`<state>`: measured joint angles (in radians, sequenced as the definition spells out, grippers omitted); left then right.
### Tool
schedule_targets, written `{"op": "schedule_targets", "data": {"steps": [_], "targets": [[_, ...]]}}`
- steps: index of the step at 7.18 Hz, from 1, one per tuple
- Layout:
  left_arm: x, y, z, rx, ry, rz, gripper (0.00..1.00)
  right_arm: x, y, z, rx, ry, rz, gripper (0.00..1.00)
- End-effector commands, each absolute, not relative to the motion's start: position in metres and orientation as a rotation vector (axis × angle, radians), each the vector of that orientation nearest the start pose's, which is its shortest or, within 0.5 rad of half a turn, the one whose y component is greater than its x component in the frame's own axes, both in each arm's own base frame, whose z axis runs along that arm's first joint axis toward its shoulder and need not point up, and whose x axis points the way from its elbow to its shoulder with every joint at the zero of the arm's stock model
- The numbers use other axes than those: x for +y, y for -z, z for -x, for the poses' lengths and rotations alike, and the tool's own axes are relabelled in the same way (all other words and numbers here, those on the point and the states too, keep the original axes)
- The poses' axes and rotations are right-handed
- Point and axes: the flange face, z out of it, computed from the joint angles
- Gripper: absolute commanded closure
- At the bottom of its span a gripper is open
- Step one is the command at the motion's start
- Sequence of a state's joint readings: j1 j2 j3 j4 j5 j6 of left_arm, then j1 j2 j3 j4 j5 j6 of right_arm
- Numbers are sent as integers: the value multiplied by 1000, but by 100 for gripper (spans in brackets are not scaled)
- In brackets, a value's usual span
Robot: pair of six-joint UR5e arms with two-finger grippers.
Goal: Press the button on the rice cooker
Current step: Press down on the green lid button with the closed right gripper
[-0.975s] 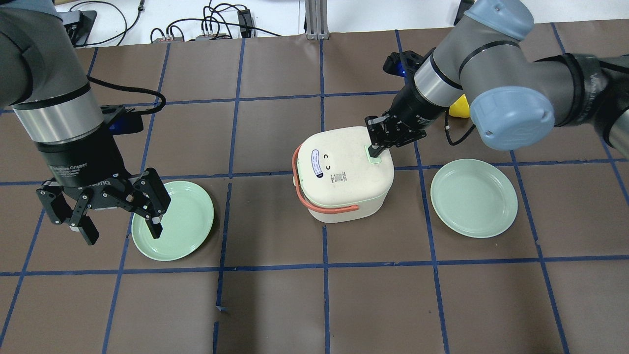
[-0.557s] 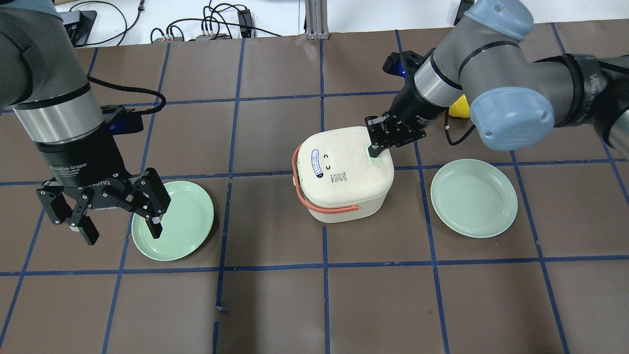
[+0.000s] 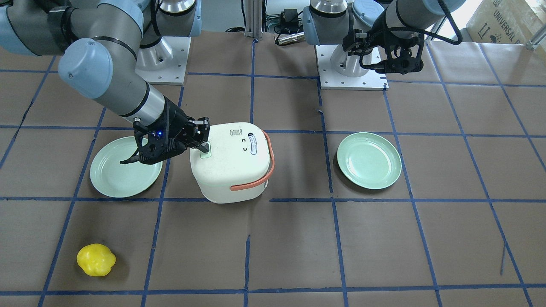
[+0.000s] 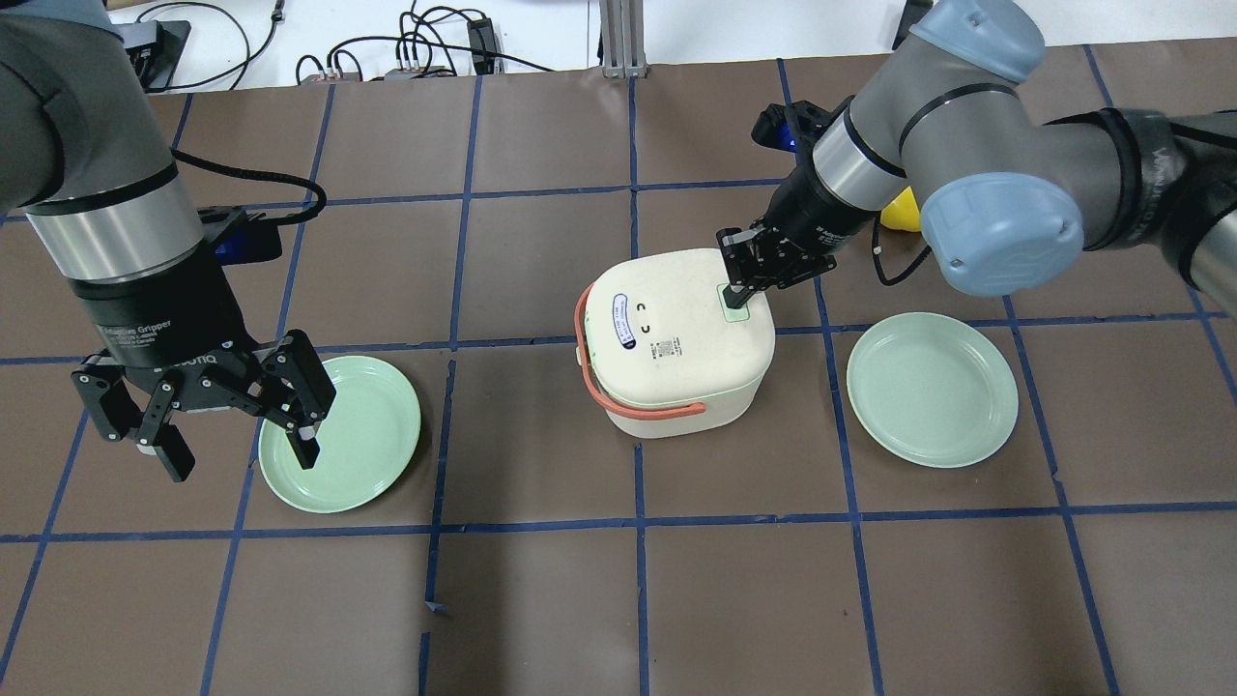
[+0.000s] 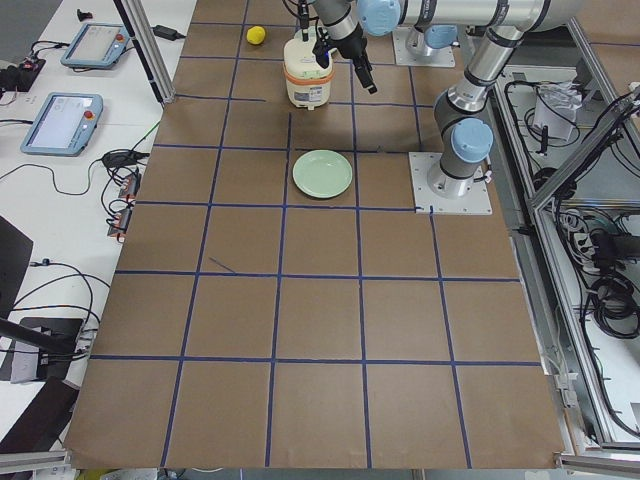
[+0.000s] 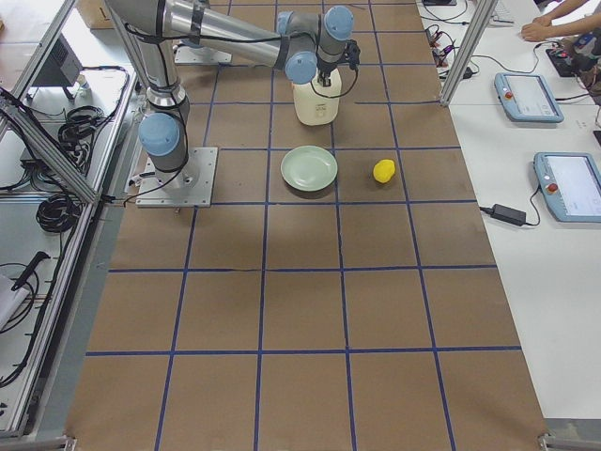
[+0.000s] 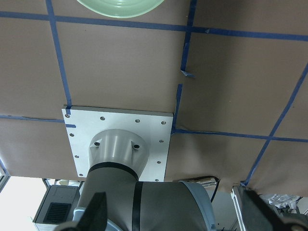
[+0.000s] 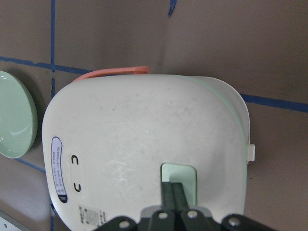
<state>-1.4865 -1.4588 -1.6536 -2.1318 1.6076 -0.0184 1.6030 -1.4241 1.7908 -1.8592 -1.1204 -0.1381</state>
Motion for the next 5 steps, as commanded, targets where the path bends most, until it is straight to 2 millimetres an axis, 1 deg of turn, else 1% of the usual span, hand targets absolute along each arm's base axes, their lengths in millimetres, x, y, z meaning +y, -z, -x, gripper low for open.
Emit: {"op": "schedule_targets", "data": {"steps": [1, 3, 4, 5], "targets": [[-390, -460, 97, 3010, -823, 140, 0, -514, -342, -193, 2679, -64, 206, 92], [-390, -460, 97, 3010, -820, 140, 0, -514, -342, -193, 2679, -60, 207, 92], [-390, -460, 97, 3010, -823, 140, 0, -515, -343, -193, 2681, -57, 204, 91], [-390, -460, 97, 3010, -820, 140, 0, -516, -351, -193, 2688, -42, 195, 81]]}}
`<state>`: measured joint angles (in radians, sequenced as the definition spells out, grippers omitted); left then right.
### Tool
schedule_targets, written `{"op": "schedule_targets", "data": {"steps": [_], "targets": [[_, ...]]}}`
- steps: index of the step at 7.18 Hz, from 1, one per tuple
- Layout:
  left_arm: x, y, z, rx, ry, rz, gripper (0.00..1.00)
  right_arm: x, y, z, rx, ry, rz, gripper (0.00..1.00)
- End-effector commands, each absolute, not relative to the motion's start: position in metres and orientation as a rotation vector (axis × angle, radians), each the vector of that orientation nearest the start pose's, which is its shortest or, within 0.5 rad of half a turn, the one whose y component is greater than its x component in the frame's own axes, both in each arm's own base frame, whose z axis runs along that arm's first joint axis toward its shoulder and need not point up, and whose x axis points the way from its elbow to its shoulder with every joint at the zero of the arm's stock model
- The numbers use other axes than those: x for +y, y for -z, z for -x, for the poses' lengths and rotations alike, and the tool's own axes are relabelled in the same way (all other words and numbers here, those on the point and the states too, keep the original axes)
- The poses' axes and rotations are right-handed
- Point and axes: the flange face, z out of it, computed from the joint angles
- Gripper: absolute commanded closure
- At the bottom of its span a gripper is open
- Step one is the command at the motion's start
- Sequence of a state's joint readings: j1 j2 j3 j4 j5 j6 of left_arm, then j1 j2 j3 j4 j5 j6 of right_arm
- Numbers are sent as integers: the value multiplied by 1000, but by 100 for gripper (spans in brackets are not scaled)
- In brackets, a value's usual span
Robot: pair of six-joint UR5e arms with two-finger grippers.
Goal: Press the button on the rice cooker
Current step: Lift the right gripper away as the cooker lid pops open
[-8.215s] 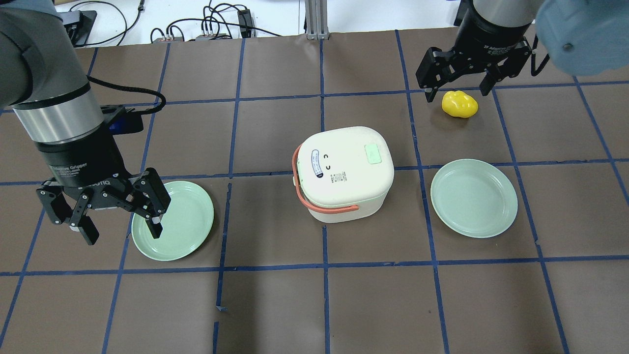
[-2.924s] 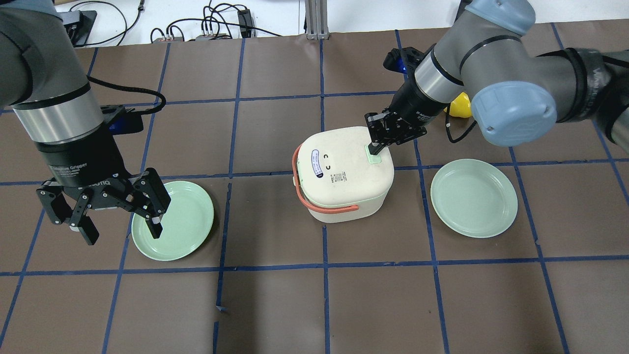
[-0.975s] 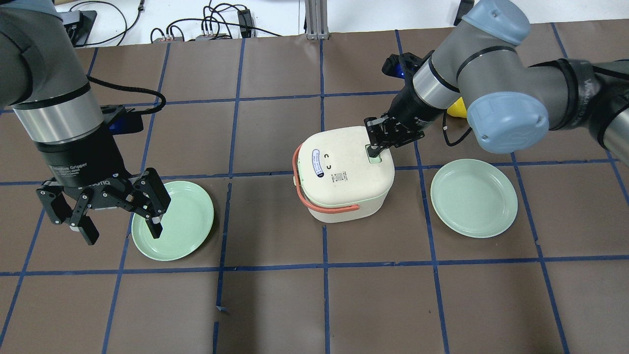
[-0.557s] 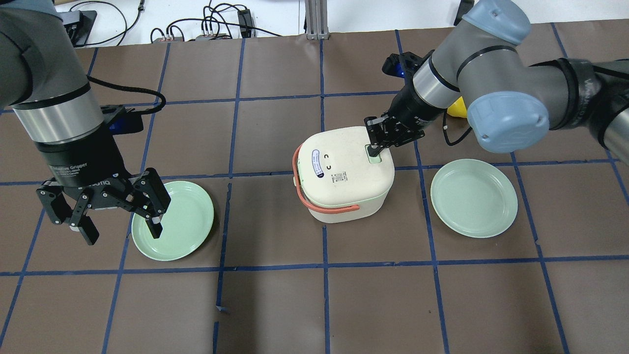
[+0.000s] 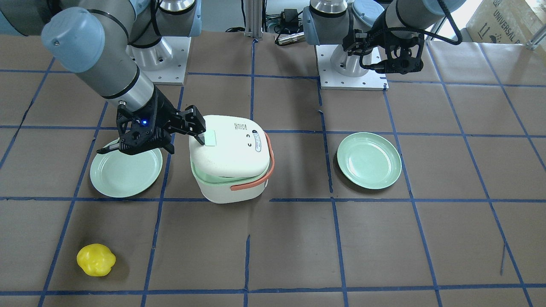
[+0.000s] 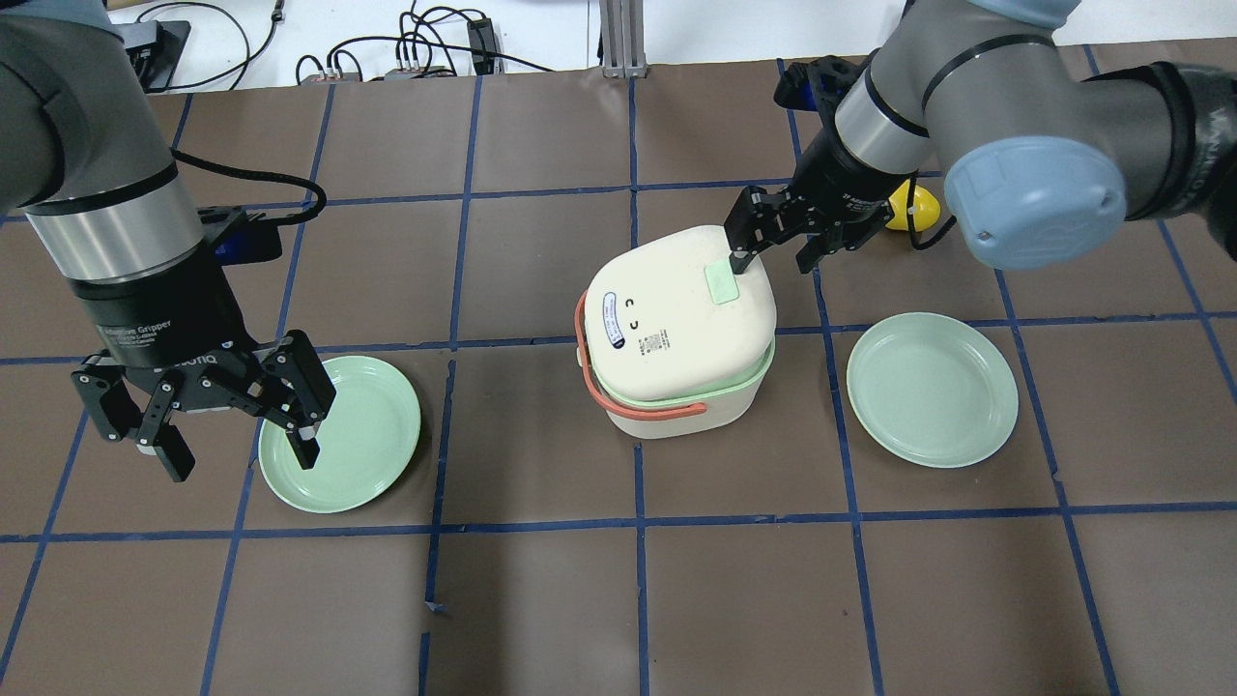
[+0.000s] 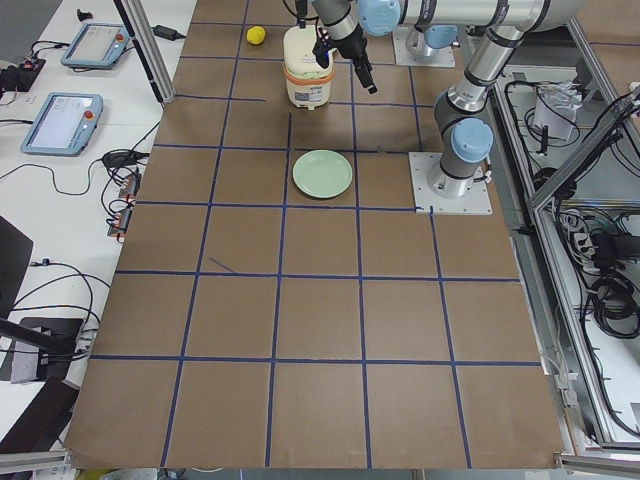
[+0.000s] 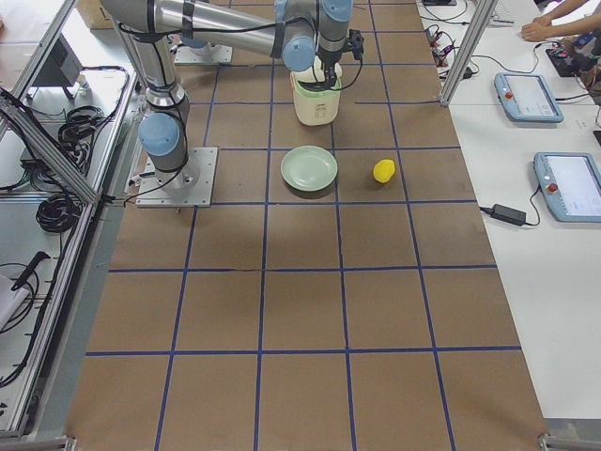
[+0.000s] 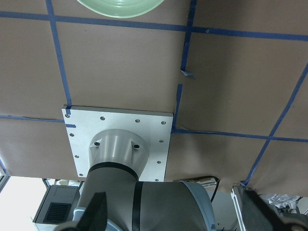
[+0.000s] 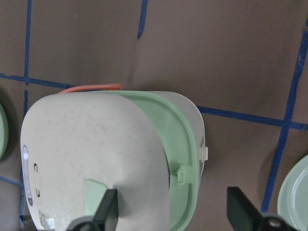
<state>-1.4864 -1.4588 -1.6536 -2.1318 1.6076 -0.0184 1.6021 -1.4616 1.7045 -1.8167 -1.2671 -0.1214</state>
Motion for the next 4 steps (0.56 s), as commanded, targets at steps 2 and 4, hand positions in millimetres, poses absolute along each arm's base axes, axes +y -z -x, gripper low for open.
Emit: {"op": "schedule_targets", "data": {"steps": [2, 4], "targets": [[-390, -460, 97, 3010, -820, 140, 0, -552, -444, -163, 2945, 142, 156, 1], [-390, -460, 97, 3010, -823, 140, 0, -568, -473, -152, 2976, 214, 27, 1]]}}
